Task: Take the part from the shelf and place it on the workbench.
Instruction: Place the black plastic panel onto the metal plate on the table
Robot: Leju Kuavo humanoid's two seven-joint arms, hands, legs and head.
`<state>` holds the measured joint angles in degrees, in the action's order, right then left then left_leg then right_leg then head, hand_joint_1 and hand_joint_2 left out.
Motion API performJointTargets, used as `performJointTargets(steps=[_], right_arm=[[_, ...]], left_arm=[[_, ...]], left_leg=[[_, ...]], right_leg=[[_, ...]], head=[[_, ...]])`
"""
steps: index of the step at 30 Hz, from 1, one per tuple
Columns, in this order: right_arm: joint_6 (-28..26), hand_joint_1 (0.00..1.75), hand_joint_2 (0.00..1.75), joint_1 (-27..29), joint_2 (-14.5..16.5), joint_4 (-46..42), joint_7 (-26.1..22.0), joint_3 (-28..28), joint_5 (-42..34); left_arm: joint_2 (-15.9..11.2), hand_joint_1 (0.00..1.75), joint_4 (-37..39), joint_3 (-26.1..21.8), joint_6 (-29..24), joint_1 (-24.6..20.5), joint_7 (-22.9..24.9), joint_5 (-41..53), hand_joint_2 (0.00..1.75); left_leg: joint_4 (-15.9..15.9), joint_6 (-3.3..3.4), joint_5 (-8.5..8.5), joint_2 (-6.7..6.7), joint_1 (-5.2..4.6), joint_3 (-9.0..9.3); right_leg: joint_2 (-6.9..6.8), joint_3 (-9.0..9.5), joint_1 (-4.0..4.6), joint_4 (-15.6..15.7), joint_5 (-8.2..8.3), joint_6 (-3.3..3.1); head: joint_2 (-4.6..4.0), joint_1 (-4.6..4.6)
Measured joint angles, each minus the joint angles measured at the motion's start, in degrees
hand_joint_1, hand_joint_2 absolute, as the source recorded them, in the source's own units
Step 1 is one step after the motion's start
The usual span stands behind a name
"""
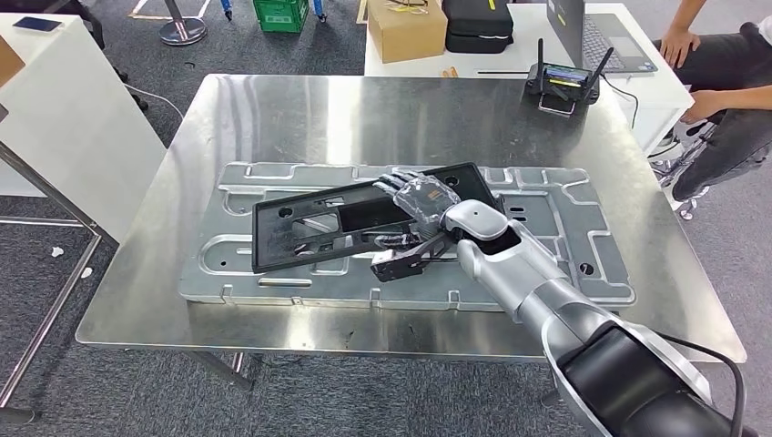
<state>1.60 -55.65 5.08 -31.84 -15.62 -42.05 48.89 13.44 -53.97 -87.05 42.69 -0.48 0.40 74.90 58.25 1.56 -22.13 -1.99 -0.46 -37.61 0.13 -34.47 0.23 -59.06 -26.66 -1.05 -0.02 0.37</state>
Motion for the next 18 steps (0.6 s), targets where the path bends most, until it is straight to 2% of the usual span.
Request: performJointTargets(steps=[4,7,9,10,11,13,14,15,16,17,18], right_arm=[[0.3,0.0,0.0,0.9,0.7,-3.2,-0.4,0.0,-0.9],[0.7,0.0,0.0,2.5,0.8,-9.2,-0.1,-0.1,-1.7],[0.6,0.0,0.0,4.0,0.7,-14.4,0.7,-0.2,-2.1],[0.6,0.0,0.0,4.7,0.6,-16.9,1.1,-0.4,-2.2],[0.6,0.0,0.0,5.3,0.6,-19.0,1.5,-0.5,-2.3],[0.6,0.0,0.0,6.4,0.4,-22.2,1.9,-0.7,-2.3],[0.5,0.0,0.0,7.0,0.3,-23.4,2.0,-0.9,-2.3],[0.4,0.0,0.0,7.7,0.1,-24.7,2.1,-0.9,-2.2],[0.1,0.0,0.0,8.4,-0.1,-26.2,2.3,-1.0,-1.9],[-0.3,0.0,0.0,9.0,-0.3,-28.0,2.5,-1.1,-1.5],[-0.8,0.0,0.0,9.5,-0.4,-29.9,2.8,-1.3,-1.0]], left_arm=[[-1.0,0.0,0.3,-0.9,0.1,-0.1,0.0,0.6,0.0],[-1.1,0.0,0.2,-1.4,0.7,0.0,0.2,0.6,0.0],[-1.0,0.0,0.1,-1.7,1.0,0.1,0.6,0.4,0.0],[-1.0,0.0,0.0,-1.8,1.0,0.1,0.7,0.2,0.0],[-1.0,0.0,0.0,-1.9,1.0,0.1,0.8,0.1,0.0],[-1.0,0.0,-0.1,-2.0,1.0,0.1,0.9,0.0,0.0],[-1.0,0.0,-0.1,-2.1,1.0,0.1,0.9,0.0,0.0],[-1.0,0.0,-0.1,-2.1,1.0,0.1,1.0,0.1,0.0],[-1.0,0.0,-0.1,-2.1,0.8,0.2,1.1,0.2,0.0],[-1.0,0.0,-0.1,-2.1,0.6,0.2,1.2,0.3,0.0],[-1.0,0.0,-0.1,-2.2,0.3,0.3,1.3,0.6,0.0]], left_leg=[[0.2,0.27,-0.2,0.01,-0.11,0.0],[0.3,0.58,-0.28,0.01,-0.18,0.09],[-0.2,0.83,0.03,0.2,0.12,0.43],[-0.5,0.99,0.21,0.35,0.29,0.59],[-0.8,1.14,0.37,0.51,0.43,0.7],[-0.8,1.27,0.47,0.68,0.42,0.63],[-0.7,1.27,0.5,0.71,0.42,0.52],[-0.6,1.25,0.54,0.72,0.43,0.38],[-0.4,1.2,0.61,0.69,0.44,0.19],[-0.2,1.11,0.68,0.66,0.45,-0.01],[0.0,0.97,0.78,0.64,0.45,-0.2]], right_leg=[[0.0,0.12,-0.08,0.0,-0.13,0.21],[0.0,0.31,-0.19,0.0,-0.14,0.53],[0.03,0.36,-0.11,-0.4,-0.71,0.84],[0.04,0.01,-0.08,-1.5,-1.84,0.98],[0.04,-0.79,-0.08,-3.8,-3.64,1.14],[0.01,-3.46,-0.29,-10.8,-7.9,1.39],[0.0,-4.62,-0.4,-13.9,-9.23,1.49],[-0.01,-4.97,-0.49,-15.4,-9.45,1.53],[-0.01,-4.21,-0.55,-14.7,-8.58,1.48],[-0.01,-2.35,-0.58,-11.7,-6.95,1.33],[0.03,0.09,-0.57,-7.5,-5.47,1.07]], head=[[0.0,0.01],[0.0,0.0],[0.0,0.02],[0.0,0.02],[0.0,0.02],[0.0,0.02],[0.0,0.02],[0.0,0.03],[0.0,0.04],[0.0,0.04],[0.0,0.04]])
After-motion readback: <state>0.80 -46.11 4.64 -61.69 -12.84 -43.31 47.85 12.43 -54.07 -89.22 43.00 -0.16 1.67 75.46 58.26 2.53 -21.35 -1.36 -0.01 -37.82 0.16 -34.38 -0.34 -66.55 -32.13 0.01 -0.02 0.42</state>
